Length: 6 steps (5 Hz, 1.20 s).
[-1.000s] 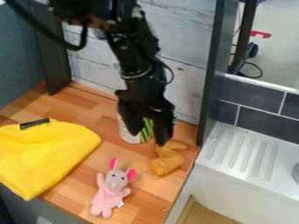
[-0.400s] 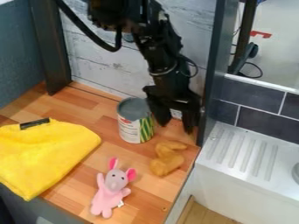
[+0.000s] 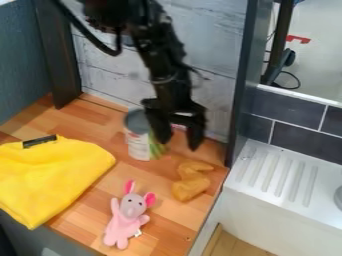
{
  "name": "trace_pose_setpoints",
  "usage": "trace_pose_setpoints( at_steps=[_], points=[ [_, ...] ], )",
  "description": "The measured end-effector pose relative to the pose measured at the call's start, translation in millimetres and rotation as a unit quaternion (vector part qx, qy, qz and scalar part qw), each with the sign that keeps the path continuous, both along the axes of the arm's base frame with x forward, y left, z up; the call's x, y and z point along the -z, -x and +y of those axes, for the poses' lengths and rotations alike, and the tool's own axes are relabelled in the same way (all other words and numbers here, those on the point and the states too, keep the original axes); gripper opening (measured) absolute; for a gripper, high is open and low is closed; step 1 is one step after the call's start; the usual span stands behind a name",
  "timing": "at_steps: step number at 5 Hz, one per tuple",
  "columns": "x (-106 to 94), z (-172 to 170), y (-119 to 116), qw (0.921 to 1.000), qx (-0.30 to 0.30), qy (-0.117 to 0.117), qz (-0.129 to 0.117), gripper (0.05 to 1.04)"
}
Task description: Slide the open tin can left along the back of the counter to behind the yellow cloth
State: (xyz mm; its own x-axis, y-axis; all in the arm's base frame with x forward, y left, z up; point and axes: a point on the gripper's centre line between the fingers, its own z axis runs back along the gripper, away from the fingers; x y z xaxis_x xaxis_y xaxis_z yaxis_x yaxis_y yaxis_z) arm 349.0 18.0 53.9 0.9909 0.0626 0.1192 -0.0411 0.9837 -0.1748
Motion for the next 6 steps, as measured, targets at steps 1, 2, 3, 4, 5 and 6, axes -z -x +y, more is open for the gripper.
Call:
trace_pose_setpoints(
  at_steps=[1,2,3,4,5,6],
  points=[
    [4.2,28.1,-1.6,0.9997,-0.021,-0.006,0.007,1.000],
    [6.8,54.8,-6.8,0.9992,-0.037,-0.014,0.008,1.000],
    [-10.8,68.4,-12.1,0.9992,-0.026,-0.024,0.018,1.000],
    [-20.2,86.1,-7.7,0.9979,-0.039,-0.020,0.048,1.000],
    [-21.6,116.6,-5.6,0.9963,-0.059,-0.028,0.057,1.000],
    [-20.3,116.5,3.2,0.9968,-0.042,-0.026,0.062,1.000]
  ],
)
